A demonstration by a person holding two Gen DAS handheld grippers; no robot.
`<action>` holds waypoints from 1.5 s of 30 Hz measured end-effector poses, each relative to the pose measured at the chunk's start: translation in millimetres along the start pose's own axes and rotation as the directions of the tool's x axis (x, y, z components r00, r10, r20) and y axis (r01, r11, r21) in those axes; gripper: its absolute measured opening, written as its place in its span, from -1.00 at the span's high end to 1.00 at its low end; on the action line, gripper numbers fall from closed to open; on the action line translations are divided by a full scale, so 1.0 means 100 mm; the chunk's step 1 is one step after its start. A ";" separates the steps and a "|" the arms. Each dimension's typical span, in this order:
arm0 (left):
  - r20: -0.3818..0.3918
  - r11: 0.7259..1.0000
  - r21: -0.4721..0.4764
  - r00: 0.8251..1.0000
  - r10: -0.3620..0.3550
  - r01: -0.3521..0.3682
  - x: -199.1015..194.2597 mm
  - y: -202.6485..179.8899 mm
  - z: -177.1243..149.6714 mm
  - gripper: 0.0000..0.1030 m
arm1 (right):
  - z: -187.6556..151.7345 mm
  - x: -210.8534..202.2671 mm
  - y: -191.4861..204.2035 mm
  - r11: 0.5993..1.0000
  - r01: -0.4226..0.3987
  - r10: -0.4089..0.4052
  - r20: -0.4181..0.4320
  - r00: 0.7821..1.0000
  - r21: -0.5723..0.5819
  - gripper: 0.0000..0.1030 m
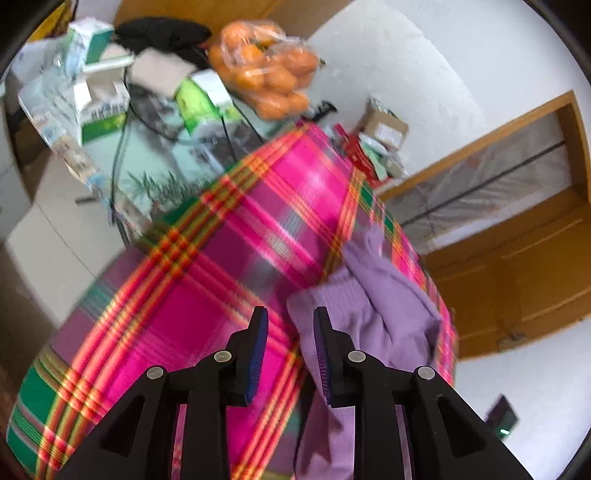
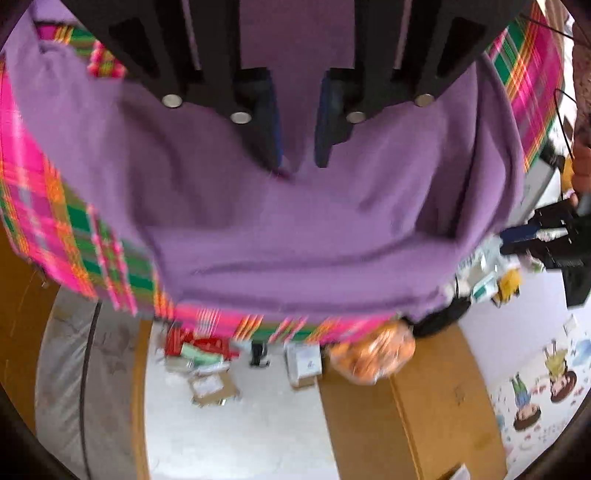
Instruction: Fold clothes
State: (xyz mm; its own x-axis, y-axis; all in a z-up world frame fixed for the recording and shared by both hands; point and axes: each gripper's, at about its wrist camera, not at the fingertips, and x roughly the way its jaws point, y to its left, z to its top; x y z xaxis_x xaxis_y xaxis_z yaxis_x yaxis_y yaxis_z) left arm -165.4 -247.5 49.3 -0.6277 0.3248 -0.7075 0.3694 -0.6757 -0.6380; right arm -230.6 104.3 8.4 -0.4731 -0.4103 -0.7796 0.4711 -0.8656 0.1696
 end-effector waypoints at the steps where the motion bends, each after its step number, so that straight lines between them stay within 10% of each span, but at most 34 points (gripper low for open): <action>1: -0.020 1.000 -0.004 1.000 -0.014 0.014 0.02 0.01 -0.02 0.43 | -0.01 0.06 -0.01 1.000 -0.017 0.017 -0.016 1.000 0.002 0.56; 25: -0.133 0.990 -0.102 0.985 -0.114 0.101 0.43 0.15 0.02 0.18 | 0.42 0.72 0.30 0.998 -0.038 0.038 -0.014 0.999 -0.046 -0.08; 38: -0.156 0.984 -0.131 0.978 -0.139 0.119 0.54 0.14 0.01 0.19 | 0.39 0.70 0.17 0.996 -0.075 0.074 0.018 0.997 0.056 0.81; 45: -0.157 0.981 -0.141 0.976 -0.152 0.130 0.52 0.13 -0.02 0.19 | 0.33 0.66 0.10 0.990 -0.108 0.107 0.023 0.994 0.085 0.89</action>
